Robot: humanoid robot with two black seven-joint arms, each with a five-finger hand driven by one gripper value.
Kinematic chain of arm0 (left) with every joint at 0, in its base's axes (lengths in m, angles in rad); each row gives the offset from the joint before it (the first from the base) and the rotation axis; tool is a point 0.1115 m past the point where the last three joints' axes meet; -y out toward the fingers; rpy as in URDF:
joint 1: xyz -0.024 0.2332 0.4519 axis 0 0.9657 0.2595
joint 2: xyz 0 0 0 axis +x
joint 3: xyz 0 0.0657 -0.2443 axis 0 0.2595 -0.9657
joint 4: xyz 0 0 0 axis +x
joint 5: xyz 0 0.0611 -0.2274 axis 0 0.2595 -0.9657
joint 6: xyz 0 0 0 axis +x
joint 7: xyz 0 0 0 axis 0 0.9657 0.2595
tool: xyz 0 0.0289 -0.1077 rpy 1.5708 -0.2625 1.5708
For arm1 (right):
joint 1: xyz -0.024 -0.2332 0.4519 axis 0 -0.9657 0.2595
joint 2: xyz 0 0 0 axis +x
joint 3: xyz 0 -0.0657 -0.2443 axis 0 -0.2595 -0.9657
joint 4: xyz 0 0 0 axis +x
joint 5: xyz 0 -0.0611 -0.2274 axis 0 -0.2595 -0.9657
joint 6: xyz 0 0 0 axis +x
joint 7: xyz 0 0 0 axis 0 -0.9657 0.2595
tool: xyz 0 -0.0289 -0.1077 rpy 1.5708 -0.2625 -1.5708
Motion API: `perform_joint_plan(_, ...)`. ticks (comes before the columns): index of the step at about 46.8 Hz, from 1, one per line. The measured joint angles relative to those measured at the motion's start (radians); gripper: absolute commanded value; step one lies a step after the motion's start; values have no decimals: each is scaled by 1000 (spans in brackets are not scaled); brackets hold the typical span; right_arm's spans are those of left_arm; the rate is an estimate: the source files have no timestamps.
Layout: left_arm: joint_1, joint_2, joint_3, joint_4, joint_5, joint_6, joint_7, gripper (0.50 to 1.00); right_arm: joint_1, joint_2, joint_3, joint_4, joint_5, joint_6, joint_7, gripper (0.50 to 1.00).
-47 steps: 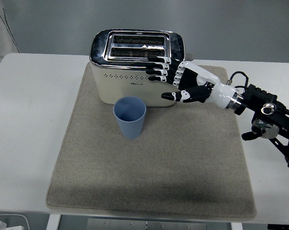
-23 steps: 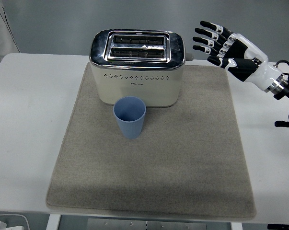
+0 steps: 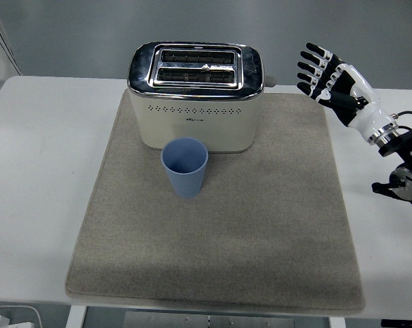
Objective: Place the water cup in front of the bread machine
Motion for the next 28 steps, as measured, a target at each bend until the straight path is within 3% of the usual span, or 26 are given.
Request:
perform_joint_plan(7,0,0,0,0,0,0,0,1000,-15,13,-1,-8,103,-53,-6,921)
perform_joint_plan(13,0,0,0,0,0,0,0,1000,-16,14,-14,-8,221,-63,-18,926)
perform_joint_plan(28,0,0,0,0,0,0,0,1000,-18,45,-12,-8,515,-67,-199,926)
